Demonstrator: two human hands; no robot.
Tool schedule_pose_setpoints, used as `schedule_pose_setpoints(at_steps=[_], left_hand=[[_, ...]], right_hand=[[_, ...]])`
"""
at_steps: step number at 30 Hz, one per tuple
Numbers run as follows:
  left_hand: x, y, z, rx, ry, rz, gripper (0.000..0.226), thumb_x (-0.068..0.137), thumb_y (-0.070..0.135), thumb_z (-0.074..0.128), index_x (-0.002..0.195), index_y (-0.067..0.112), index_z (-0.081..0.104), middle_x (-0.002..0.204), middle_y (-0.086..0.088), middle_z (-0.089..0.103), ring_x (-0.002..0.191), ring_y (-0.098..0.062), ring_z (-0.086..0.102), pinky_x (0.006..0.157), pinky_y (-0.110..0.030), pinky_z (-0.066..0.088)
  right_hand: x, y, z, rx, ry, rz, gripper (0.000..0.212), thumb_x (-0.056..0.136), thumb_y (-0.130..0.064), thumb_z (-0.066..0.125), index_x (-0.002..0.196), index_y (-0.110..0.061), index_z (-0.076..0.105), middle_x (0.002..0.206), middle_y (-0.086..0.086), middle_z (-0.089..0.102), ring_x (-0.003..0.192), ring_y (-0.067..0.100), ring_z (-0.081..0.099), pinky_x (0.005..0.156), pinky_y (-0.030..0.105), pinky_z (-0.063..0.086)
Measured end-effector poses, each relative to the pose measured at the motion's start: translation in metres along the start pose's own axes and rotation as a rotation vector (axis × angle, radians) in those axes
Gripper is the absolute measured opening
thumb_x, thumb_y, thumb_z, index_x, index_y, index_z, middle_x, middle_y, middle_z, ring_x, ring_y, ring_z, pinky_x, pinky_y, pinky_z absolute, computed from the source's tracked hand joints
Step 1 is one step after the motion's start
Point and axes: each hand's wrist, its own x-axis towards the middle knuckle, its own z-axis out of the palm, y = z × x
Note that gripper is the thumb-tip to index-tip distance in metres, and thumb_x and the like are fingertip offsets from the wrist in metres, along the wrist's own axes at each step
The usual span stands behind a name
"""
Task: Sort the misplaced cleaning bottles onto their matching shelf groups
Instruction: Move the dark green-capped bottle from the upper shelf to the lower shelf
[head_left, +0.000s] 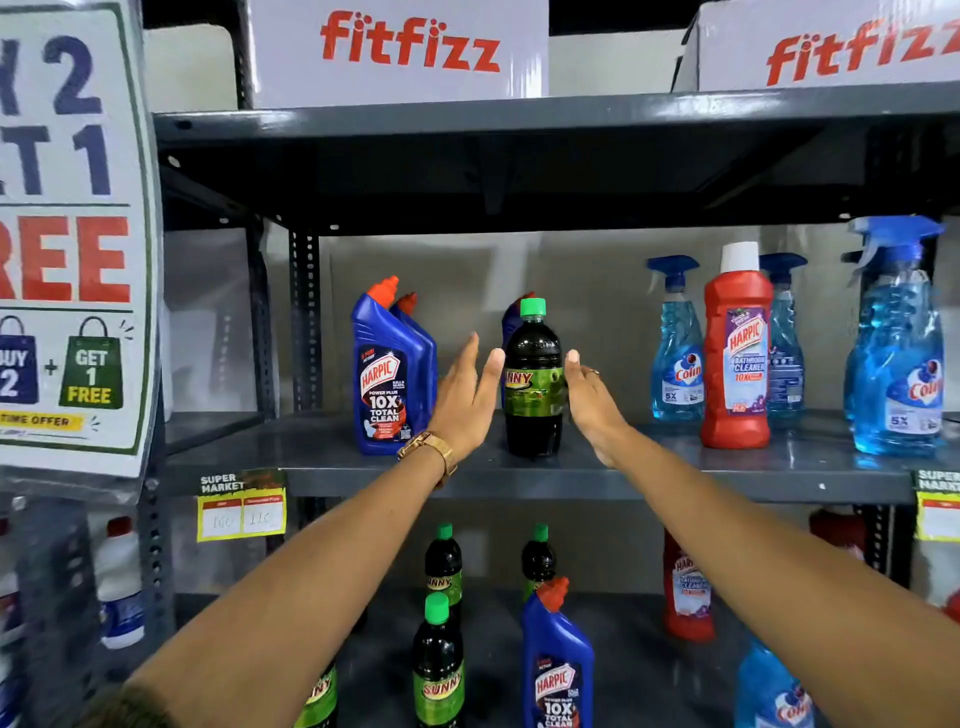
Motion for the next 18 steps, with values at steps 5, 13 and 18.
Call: schedule_pose_setpoints(at_steps=[5, 13, 18], left_hand=[[0.008, -0.002, 0.01, -0.232, -0.197, -0.154, 0.033, 0.099, 0.034, 0.04, 0.118, 0.012, 0.054, 0.12, -0.01, 0.063, 0.117, -0.027, 0.059, 0.105, -0.044, 0.046], [0.001, 0.001, 0.014, -0.279, -0.091, -0.131, 0.036, 0.084, 0.016, 0.067, 0.118, 0.015, 0.055, 0.113, -0.016, 0.066, 0.104, -0.029, 0.065, 0.09, -0.045, 0.056], [-0.045, 0.037, 0.013, -0.418, -0.055, -0.024, 0.048, 0.079, 0.009, 0.072, 0.124, 0.011, 0.055, 0.105, -0.006, 0.068, 0.088, -0.013, 0.067, 0.071, -0.02, 0.059]], right_hand=[[0.012, 0.01, 0.008, 0.071, -0.097, 0.015, 0.047, 0.095, -0.047, 0.036, 0.123, -0.012, 0.051, 0.125, 0.007, 0.06, 0.112, 0.021, 0.056, 0.082, 0.03, 0.042], [-0.014, 0.007, -0.009, 0.132, -0.067, -0.143, 0.014, 0.094, -0.033, 0.048, 0.091, -0.023, 0.058, 0.097, 0.002, 0.067, 0.088, 0.015, 0.062, 0.083, 0.038, 0.052], [-0.066, 0.005, -0.04, 0.165, -0.035, -0.29, 0.011, 0.093, -0.028, 0.05, 0.087, -0.027, 0.059, 0.085, -0.009, 0.067, 0.073, -0.004, 0.064, 0.074, 0.027, 0.053]])
